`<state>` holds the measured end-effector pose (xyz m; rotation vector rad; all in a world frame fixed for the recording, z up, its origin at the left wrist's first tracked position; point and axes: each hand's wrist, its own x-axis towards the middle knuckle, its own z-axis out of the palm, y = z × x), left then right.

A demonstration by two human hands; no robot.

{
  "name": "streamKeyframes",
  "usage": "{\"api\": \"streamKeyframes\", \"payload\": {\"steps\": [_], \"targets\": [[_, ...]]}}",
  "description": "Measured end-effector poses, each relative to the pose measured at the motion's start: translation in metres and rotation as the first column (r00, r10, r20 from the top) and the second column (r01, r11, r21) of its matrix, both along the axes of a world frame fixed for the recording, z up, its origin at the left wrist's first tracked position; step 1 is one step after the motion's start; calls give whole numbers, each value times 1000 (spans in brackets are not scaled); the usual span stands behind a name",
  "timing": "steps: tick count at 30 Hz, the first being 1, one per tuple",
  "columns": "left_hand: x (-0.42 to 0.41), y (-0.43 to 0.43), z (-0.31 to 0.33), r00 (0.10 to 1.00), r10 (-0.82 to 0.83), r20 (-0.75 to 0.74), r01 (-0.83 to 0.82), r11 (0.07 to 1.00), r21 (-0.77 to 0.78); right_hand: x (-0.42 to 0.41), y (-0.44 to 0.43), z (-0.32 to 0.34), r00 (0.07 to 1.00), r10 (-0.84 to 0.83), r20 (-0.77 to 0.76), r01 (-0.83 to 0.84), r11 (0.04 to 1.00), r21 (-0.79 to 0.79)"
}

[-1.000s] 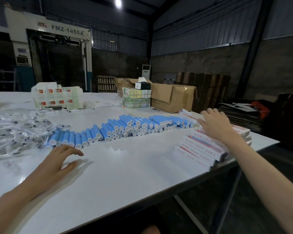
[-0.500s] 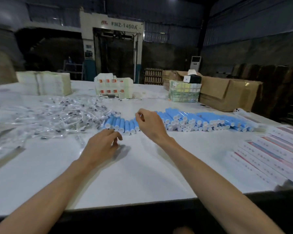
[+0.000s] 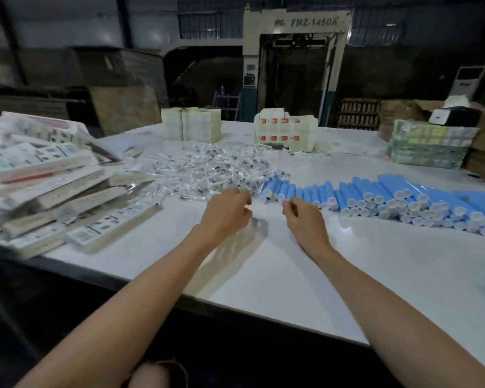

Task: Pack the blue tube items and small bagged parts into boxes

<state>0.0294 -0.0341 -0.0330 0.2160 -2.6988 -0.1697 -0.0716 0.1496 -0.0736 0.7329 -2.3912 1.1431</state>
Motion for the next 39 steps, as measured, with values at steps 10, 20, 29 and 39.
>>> {"api": "streamKeyframes", "payload": {"steps": [10,20,29,39], "targets": [[73,-129,-5,729,659,183,-633,752,-184,-4,-2,-1,992,78,97,-71,995,-70],[84,-152,-18,697,698,166,-644,711,-282,-4,0,-1,973,156,167,-135,982,-131],[54,-111,35,937,296,-185,-218,910,353,-6,-1,-2,962,180,206,-150,977,-155],[-29,-32,20,972,-22,-234,230,294,928,-14,0,1,981,-32,191,69,979,-194]]}}
